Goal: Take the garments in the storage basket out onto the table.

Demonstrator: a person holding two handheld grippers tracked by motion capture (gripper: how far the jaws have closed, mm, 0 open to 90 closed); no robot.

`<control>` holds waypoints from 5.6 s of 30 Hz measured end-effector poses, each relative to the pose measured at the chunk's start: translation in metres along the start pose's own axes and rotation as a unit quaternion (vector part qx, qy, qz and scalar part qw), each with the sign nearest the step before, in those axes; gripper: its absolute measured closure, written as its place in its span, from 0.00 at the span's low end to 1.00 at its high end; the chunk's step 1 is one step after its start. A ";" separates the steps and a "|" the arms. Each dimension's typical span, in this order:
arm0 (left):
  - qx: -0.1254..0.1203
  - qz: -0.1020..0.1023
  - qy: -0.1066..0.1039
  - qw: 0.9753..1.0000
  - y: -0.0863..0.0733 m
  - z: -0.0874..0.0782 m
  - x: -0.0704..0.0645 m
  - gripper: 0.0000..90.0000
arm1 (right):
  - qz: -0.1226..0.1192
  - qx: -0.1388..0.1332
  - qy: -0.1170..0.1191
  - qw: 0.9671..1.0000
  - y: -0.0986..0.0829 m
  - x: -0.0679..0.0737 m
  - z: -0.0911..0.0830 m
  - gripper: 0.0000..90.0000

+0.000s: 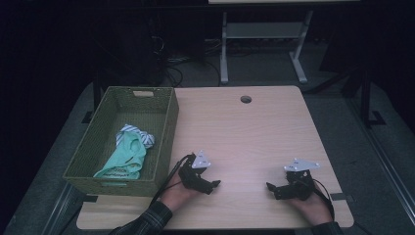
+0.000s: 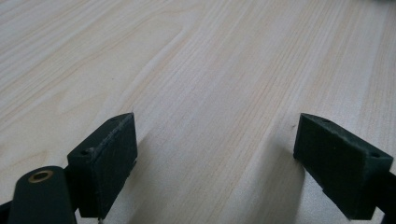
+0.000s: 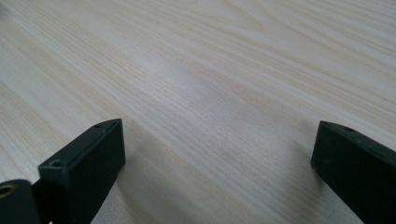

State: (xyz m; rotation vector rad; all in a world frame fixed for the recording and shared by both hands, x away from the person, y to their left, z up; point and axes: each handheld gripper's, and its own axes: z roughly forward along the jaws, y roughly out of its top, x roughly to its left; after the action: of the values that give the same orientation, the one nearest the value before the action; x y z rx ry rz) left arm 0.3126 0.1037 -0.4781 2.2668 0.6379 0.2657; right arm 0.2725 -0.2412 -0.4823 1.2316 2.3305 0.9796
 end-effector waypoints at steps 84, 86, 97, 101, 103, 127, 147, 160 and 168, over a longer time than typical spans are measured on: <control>0.039 0.007 -0.033 0.999 0.030 -0.026 0.013 0.15 | -0.001 0.000 0.002 1.000 0.000 0.000 0.001 0.03; 0.039 0.007 -0.033 0.999 0.032 -0.027 0.013 0.15 | -0.002 0.000 0.002 1.000 0.000 0.000 0.001 0.03; 0.035 0.006 -0.033 0.999 0.037 -0.032 0.013 0.15 | -0.001 0.000 0.002 1.000 0.000 0.000 0.001 0.03; 0.033 -0.001 -0.036 0.999 0.038 -0.034 0.014 0.15 | -0.002 0.000 0.002 1.000 0.000 0.000 0.001 0.03; 0.033 0.002 -0.034 0.999 0.039 -0.035 0.014 0.15 | -0.002 0.000 0.002 1.000 0.000 0.000 0.001 0.03; 0.025 -0.002 -0.041 0.999 0.051 -0.047 0.015 0.16 | -0.002 0.000 0.002 1.000 0.000 0.000 0.001 0.03; 0.017 -0.005 -0.047 0.999 0.063 -0.059 0.019 0.16 | -0.001 0.000 0.002 1.000 0.001 0.000 0.000 0.03; 0.004 -0.002 -0.041 0.999 0.070 -0.070 0.026 0.16 | -0.001 0.000 0.001 1.000 0.000 0.000 0.001 0.03; 0.000 0.000 -0.040 0.999 0.074 -0.075 0.030 0.16 | -0.001 0.000 0.001 1.000 0.000 0.000 0.001 0.03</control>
State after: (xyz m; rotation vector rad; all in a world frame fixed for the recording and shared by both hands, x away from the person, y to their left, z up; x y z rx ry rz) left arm 0.3368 0.1215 -0.3726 2.2664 0.5961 0.1746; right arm 0.2732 -0.2409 -0.4823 1.2275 2.3338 0.9811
